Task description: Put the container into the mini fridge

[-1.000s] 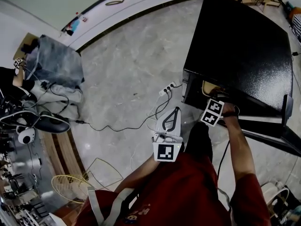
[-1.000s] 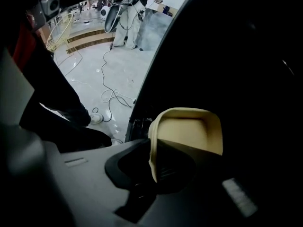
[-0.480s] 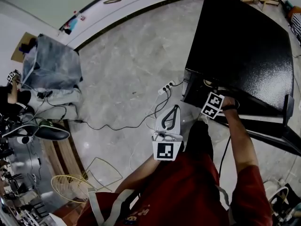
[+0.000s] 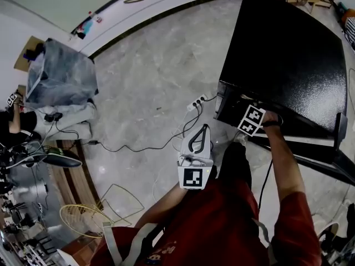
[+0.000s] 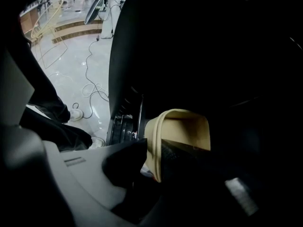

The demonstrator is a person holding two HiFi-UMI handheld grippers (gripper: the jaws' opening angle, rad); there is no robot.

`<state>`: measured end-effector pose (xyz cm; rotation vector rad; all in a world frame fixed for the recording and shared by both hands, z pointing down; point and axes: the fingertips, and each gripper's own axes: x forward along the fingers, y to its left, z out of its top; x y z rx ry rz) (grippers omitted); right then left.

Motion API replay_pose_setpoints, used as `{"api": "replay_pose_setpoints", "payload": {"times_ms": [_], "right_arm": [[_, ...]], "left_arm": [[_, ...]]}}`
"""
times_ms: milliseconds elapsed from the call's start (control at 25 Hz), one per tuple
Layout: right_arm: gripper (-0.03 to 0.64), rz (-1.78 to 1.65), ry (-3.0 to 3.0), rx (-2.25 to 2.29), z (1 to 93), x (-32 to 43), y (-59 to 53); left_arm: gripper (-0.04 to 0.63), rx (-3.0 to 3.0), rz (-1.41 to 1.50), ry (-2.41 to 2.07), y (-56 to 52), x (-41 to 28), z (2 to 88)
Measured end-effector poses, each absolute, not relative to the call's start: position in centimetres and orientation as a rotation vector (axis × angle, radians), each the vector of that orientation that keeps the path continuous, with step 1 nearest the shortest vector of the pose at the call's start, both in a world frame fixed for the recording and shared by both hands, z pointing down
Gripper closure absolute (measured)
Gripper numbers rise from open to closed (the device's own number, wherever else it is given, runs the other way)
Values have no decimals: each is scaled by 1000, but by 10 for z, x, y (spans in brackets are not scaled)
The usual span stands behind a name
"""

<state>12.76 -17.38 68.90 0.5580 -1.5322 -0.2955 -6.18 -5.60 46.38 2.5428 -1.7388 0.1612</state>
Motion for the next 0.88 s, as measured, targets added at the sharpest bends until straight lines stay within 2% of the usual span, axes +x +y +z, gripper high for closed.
{"api": "replay_pose_setpoints", "payload": {"times_ms": [160, 400, 560, 880], "right_arm": [[530, -309, -1520, 572, 690, 128, -176], [400, -314, -1517, 628, 688, 127, -180], [377, -309, -1521, 669, 680, 131, -178], [374, -289, -1584, 763, 660, 117, -149]], "left_arm": [[592, 2534, 176, -1727, -53, -61, 468], [592, 2509, 209, -1744, -54, -73, 475], [591, 2521, 215, -1731, -53, -71, 474], [592, 2564, 189, -1695, -51, -66, 471]]}}
